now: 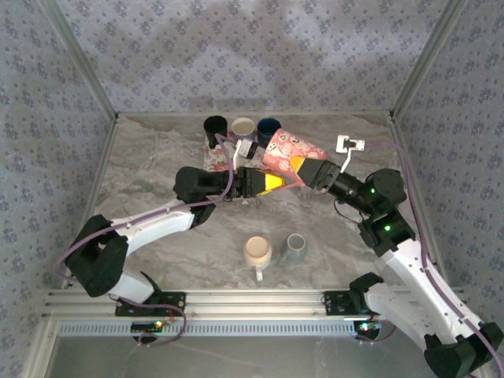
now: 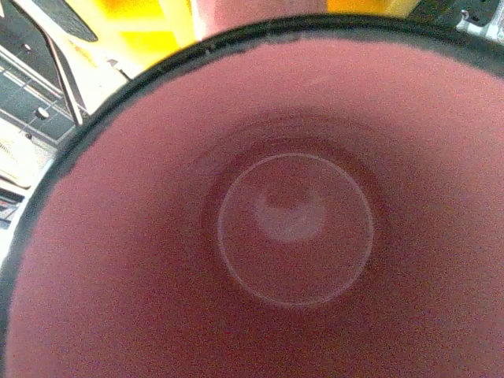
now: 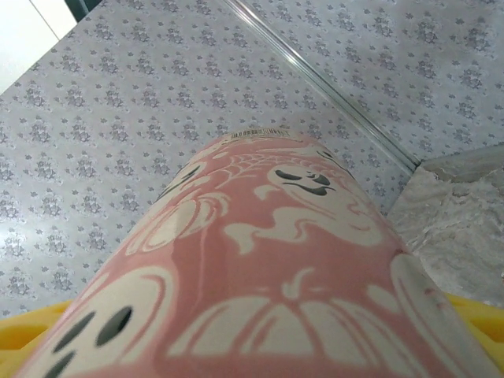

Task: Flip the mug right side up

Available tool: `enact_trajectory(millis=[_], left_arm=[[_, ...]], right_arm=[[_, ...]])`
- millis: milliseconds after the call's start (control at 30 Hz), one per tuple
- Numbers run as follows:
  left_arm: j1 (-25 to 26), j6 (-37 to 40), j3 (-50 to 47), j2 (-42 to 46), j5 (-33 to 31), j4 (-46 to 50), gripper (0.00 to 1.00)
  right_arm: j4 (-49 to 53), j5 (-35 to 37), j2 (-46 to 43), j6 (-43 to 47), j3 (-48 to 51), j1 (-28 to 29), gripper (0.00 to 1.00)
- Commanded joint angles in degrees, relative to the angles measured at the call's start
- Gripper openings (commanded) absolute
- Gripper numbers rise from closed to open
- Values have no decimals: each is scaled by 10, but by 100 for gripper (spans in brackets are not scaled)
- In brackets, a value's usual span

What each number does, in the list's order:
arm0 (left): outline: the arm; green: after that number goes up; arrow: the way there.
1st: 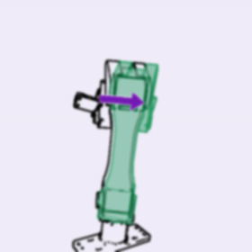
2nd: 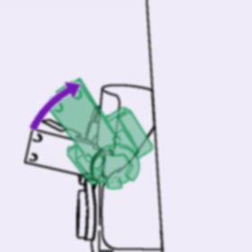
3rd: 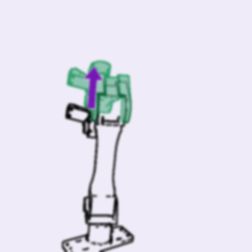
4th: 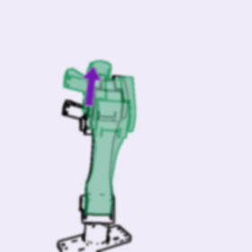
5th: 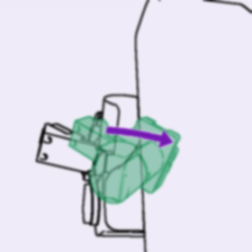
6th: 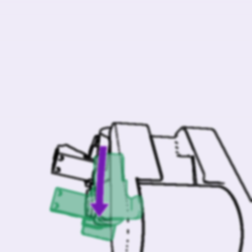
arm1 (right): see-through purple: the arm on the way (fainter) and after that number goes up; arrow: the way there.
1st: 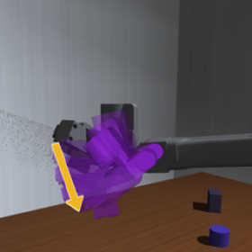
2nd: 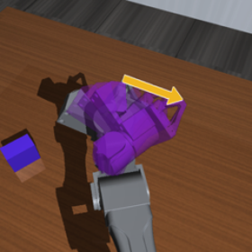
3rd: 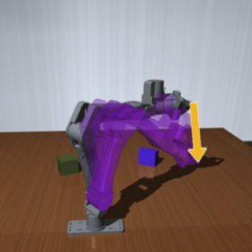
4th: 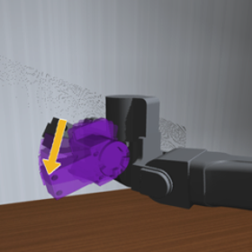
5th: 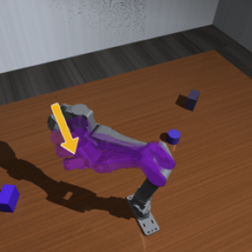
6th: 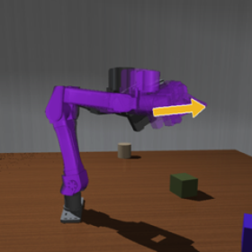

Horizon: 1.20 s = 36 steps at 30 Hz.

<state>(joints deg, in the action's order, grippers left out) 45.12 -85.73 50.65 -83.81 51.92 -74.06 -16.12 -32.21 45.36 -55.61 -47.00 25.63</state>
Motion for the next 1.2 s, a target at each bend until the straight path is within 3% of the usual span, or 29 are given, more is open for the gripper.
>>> enact_trajectory(millis=[0, 67, 167, 367, 567, 800, 900, 1033, 1167], left_arm=[[7, 2, 23, 6, 8, -67, 14], [7, 4, 20, 6, 9, -67, 0], [7, 23, 16, 13, 13, -44, 0], [5, 152, 6, 78, 19, 125, 0], [-11, 269, -6, 139, -20, 279, 0], [-65, 302, -32, 184, -66, 341, 0], [-88, 376, -32, 220, -126, 457, 0], [-89, 536, 26, 235, -300, 712, 0], [-89, 615, 73, 193, -440, 817, 0]], right_arm=[[-47, -14, -8, 1, -1, 3, 52], [-32, -11, -10, 13, -3, 7, 52], [2, -6, -13, 36, -12, 14, 59], [67, 15, -25, 78, -25, 19, 99], [113, 62, -46, 99, -26, 19, 100], [144, 91, -77, 105, -9, 9, 100], [180, 110, -91, 121, -17, 3, 100], [237, 133, -103, 147, -30, 1, 100], [252, 142, -108, 158, -30, 0, 100]])
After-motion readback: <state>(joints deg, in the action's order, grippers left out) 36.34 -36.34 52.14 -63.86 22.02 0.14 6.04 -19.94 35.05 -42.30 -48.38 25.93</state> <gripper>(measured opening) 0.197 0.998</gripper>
